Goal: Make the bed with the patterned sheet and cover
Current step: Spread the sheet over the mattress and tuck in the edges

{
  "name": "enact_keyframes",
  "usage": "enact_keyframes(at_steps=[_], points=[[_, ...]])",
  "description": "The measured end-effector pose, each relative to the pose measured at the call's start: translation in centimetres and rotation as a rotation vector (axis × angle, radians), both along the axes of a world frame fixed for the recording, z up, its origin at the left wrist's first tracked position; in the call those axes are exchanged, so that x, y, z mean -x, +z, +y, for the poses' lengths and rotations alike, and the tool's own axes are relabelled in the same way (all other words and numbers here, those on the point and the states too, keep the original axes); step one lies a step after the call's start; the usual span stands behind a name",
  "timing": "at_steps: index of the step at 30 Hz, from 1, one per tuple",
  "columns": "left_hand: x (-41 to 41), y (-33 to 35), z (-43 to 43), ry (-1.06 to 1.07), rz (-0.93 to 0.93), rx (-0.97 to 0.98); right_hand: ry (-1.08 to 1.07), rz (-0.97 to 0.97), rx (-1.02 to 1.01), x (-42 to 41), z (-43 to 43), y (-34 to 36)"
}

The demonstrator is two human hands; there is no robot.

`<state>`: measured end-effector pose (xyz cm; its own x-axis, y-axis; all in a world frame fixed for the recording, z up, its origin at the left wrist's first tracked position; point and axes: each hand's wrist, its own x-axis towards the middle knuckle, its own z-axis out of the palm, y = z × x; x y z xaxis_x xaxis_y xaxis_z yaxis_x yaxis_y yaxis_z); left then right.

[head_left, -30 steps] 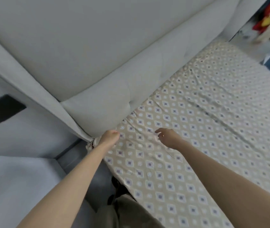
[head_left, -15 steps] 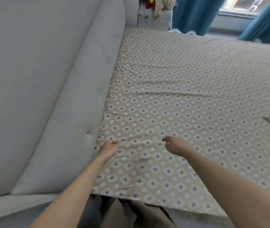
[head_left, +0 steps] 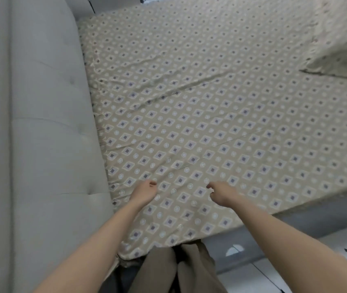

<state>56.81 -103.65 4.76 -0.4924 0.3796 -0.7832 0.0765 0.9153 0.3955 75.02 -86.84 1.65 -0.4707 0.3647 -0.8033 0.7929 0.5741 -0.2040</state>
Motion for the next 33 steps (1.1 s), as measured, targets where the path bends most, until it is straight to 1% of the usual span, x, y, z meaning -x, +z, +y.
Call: enact_keyframes(at_steps=[7,12,15,18,19,21,23,26,29,33], points=[[-2.2,-5.7,2.4,-0.214,-0.005,0.066,0.091,-0.029,-0.047,-2.7,-2.8,-5.1],[-5.1,-12.6,2.4,-0.442,-0.045,0.180,0.070,-0.060,-0.080,-5.2,-5.2,-10.4],[-6.9,-16.1,1.9,-0.516,-0.065,0.202,0.057,-0.078,-0.113,-6.2,-5.9,-13.1],[-8.6,-19.5,1.6,-0.599,-0.047,0.190,0.021,-0.086,-0.144,-7.1,-5.7,-15.7],[-9.1,-20.3,1.5,-0.633,-0.025,0.182,0.003,-0.083,-0.156,-7.5,-5.7,-16.3],[-10.1,-21.9,1.6,-0.712,0.081,0.150,-0.020,-0.037,-0.186,-8.2,-5.7,-18.1],[-10.9,-23.0,1.5,-0.785,0.232,0.109,-0.014,0.034,-0.245,-8.5,-5.8,-19.8],[-11.6,-23.7,1.4,-0.962,0.460,0.075,0.028,0.094,-0.370,-8.3,-5.2,-20.8],[-11.1,-24.0,1.9,-1.095,0.519,0.048,0.083,0.060,-0.320,-8.4,-5.0,-21.4],[-10.8,-23.9,2.8,-1.195,0.509,0.083,0.167,-0.008,-0.335,-8.5,-5.3,-21.3]])
